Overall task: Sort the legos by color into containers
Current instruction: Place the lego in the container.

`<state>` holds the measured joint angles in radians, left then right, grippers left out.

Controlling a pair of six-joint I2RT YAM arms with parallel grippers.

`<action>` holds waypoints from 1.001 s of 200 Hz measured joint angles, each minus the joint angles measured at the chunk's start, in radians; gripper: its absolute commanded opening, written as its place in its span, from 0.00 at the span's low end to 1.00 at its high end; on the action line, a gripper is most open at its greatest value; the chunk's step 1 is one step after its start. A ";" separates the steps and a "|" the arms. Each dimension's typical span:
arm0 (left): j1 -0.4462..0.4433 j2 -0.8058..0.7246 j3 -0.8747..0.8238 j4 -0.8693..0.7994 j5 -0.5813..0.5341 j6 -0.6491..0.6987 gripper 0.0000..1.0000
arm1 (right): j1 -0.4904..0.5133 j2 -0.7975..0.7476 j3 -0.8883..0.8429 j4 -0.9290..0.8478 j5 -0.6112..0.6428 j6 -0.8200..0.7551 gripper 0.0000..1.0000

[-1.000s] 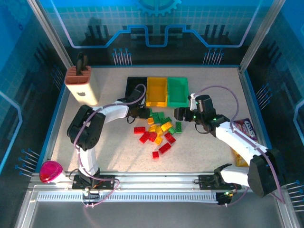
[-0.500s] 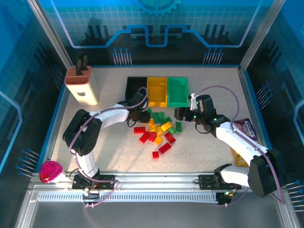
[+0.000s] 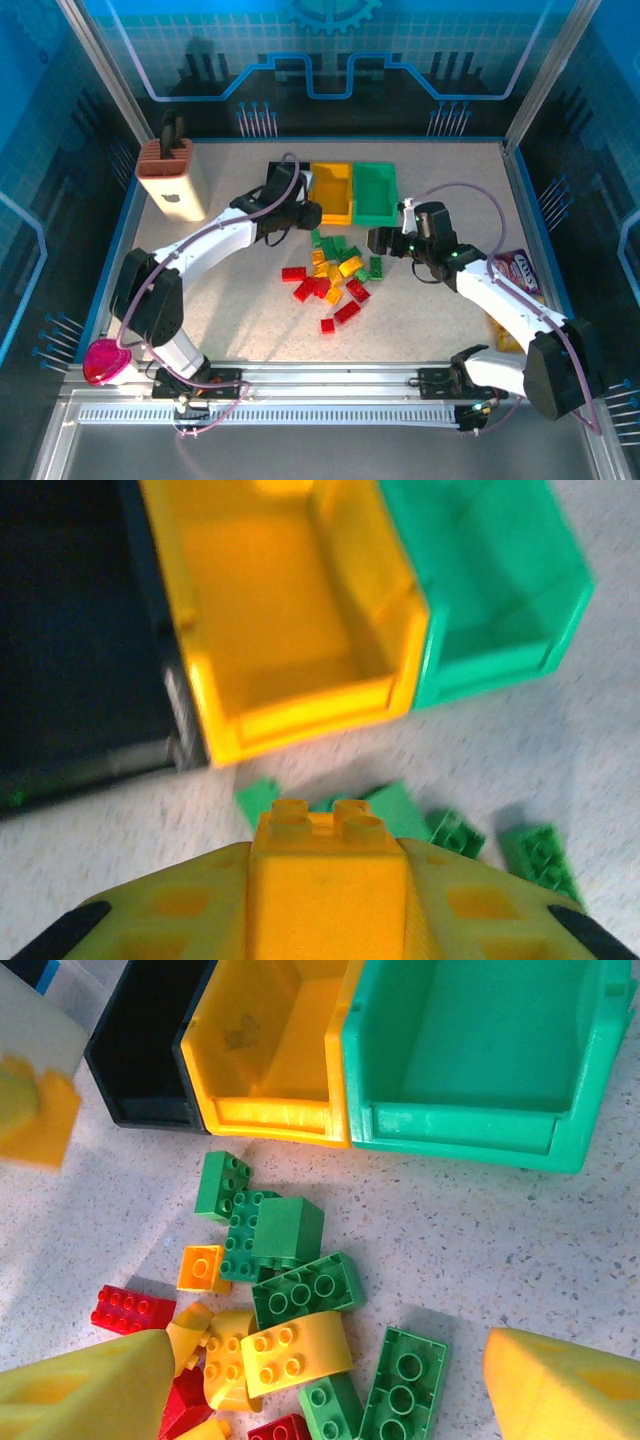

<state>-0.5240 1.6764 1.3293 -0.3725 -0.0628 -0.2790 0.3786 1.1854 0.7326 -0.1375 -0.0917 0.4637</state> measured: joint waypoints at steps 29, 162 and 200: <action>0.008 0.139 0.184 0.000 0.010 0.014 0.34 | 0.000 -0.034 -0.020 -0.004 -0.003 0.003 0.82; 0.049 0.546 0.682 -0.206 0.007 0.018 0.86 | 0.000 -0.133 -0.066 -0.050 -0.026 0.007 0.82; 0.020 0.393 0.584 -0.210 0.005 0.017 0.88 | 0.018 -0.132 -0.061 -0.079 -0.021 -0.005 0.84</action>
<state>-0.5037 2.0689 1.9137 -0.5827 -0.0582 -0.2619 0.3962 1.0534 0.6720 -0.2165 -0.1131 0.4583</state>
